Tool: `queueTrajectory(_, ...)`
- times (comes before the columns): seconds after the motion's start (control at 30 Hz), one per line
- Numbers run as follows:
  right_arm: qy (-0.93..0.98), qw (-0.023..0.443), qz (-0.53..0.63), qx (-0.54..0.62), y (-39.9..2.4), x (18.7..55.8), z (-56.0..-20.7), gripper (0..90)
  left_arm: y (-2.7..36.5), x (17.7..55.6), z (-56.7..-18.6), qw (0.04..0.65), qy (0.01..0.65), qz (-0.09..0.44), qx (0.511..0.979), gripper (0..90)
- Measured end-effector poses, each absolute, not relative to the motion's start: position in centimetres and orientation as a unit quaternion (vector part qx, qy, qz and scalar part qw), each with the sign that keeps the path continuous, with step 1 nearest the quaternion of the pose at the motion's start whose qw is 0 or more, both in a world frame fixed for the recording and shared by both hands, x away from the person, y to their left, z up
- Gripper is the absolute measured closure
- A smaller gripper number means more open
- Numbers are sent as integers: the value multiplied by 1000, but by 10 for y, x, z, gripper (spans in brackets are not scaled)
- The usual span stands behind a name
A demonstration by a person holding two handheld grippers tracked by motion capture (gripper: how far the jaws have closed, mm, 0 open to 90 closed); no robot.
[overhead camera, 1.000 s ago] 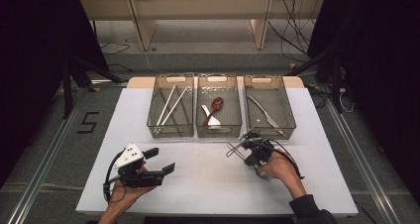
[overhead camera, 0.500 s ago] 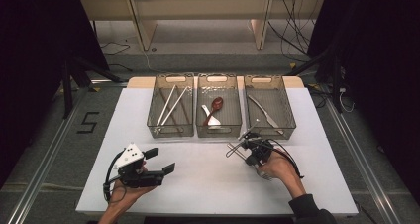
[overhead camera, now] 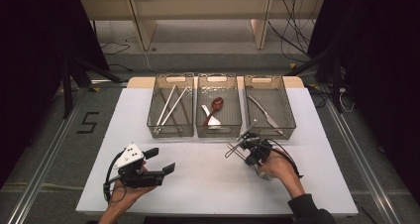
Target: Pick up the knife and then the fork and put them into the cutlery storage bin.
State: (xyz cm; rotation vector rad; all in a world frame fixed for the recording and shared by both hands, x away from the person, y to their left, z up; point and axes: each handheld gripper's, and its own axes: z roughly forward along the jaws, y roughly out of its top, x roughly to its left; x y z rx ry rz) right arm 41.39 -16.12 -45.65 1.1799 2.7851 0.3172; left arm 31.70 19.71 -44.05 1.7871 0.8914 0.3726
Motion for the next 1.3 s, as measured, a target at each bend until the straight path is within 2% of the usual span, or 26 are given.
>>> queueTrajectory(1.3, 906, 80, 166, 382, -178, 411, -427, 846, 198, 317, -440, 529, 376, 159, 744, 169)
